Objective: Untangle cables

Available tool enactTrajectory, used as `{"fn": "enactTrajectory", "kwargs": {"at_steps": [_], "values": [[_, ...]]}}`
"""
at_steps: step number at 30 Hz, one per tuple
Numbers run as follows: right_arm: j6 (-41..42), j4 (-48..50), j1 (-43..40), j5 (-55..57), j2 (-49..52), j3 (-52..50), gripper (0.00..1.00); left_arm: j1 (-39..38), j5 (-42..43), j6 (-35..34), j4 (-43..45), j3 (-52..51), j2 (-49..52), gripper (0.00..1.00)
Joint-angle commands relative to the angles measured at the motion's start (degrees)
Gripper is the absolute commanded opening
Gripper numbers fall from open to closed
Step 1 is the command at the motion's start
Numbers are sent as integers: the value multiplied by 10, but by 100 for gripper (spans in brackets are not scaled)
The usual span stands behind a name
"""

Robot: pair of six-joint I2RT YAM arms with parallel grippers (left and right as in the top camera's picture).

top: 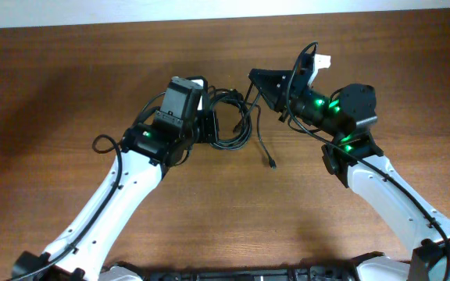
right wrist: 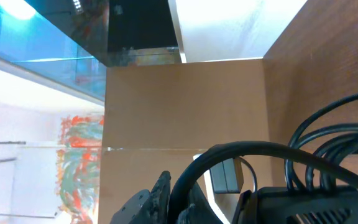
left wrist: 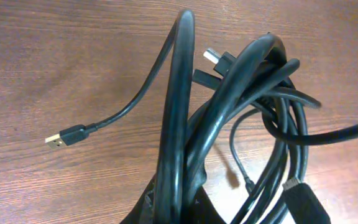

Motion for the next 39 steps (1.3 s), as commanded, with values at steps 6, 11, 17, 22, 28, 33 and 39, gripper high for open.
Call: {"fn": "enactTrajectory", "kwargs": {"at_steps": [6,11,17,22,28,33,39], "values": [[-61,-42,0,17,-11,4,4,-1,-31,-33,-3,9,51,0],[-145,-204,0,48,-11,4,4,0,103,-55,15,9,49,0],[-134,-196,1,70,-10,4,4,-6,152,-91,14,9,49,0],[-78,-125,1,59,-10,4,4,-8,49,-91,-3,8,51,0],[-49,-122,1,61,-10,4,4,-12,49,-91,-7,8,52,0],[13,-122,1,80,-10,4,4,-30,39,-91,-7,8,52,0],[-57,-132,34,167,-7,4,4,-39,26,-130,-4,8,52,0]]}}
